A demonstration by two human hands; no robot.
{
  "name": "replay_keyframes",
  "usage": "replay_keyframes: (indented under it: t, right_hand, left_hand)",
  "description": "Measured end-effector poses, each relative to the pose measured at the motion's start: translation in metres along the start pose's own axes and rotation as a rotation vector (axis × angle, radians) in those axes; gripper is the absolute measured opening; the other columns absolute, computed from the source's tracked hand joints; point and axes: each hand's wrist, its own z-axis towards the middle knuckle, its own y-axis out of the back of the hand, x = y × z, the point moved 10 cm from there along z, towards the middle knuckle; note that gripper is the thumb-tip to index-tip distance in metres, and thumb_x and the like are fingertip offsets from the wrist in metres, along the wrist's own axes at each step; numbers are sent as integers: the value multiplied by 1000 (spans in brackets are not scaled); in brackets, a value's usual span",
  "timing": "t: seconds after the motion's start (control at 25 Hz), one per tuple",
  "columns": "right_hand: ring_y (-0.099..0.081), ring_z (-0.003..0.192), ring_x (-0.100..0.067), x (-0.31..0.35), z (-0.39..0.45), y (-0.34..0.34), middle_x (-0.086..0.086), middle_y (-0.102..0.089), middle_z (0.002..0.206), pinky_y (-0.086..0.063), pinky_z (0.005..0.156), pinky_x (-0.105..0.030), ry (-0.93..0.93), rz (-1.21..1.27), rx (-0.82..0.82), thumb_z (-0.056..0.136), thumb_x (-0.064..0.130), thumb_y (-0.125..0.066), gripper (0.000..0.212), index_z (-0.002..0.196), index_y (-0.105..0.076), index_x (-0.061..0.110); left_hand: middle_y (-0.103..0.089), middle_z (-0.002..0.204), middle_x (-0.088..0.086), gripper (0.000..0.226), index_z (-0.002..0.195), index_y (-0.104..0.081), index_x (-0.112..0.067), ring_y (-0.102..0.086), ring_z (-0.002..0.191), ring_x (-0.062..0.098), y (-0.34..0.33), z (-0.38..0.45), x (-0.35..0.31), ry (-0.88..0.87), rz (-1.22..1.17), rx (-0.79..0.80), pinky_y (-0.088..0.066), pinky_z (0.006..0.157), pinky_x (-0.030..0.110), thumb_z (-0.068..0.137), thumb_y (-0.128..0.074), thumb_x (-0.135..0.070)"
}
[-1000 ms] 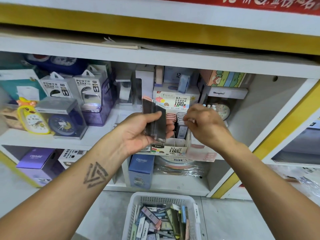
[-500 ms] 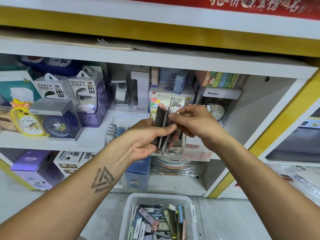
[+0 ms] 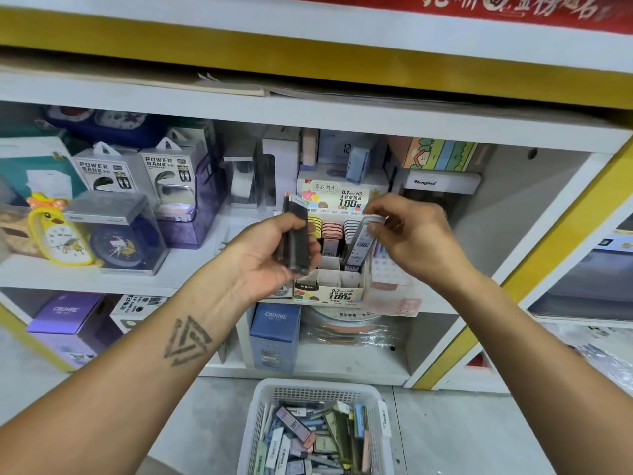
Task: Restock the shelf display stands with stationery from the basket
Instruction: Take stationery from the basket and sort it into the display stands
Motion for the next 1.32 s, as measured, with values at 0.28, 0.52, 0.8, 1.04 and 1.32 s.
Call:
replay_keyframes:
  t: [0.28, 0.52, 0.8, 1.04, 1.32]
  right_hand:
    - [-65, 85, -28, 7, -6, -34, -4, -69, 94, -52, 68, -40, 127, -205, 119, 91, 15, -67, 11, 102, -66, 12]
    - [-59, 68, -18, -6, 1, -29, -7, -68, 80, -48, 65, -33, -238, 274, 76, 94, 25, -66, 12, 98, -74, 17]
    - [-45, 38, -14, -9, -7, -34, -6, -58, 57, -31, 37, -20, -482, 695, 95, 83, 7, -78, 24, 85, -54, 6]
    - [-58, 49, -21, -21, -6, 1, -2, -67, 67, -47, 45, -30, -405, 498, 53, 79, 10, -83, 19, 80, -66, 1]
    - [-71, 76, -19, -20, -11, -24, -4, -73, 82, -59, 80, -39, -351, 140, 305, 77, 20, -85, 25, 97, -71, 19]
  left_hand:
    - [-70, 97, 31, 23, 114, -58, 13, -73, 82, 37, -15, -5, 8, -33, 25, 105, -61, 70, 51, 93, -55, 3]
    - [-68, 106, 33, 35, 116, -62, 11, -70, 97, 43, -25, -5, 19, -9, 93, 170, -59, 75, 54, 82, -66, 5]
    - [-67, 118, 27, 41, 123, -61, 6, -66, 109, 37, -29, -6, 19, -55, 152, 149, -51, 97, 52, 83, -69, 3]
    - [-60, 65, 7, 11, 95, -66, -5, -49, 50, 14, -1, -1, 1, -69, 164, -56, -43, 48, 22, 93, -65, -16]
    - [-64, 78, 15, 32, 111, -60, 1, -56, 63, 20, -19, -6, 10, 36, 48, 108, -47, 57, 28, 98, -44, -24]
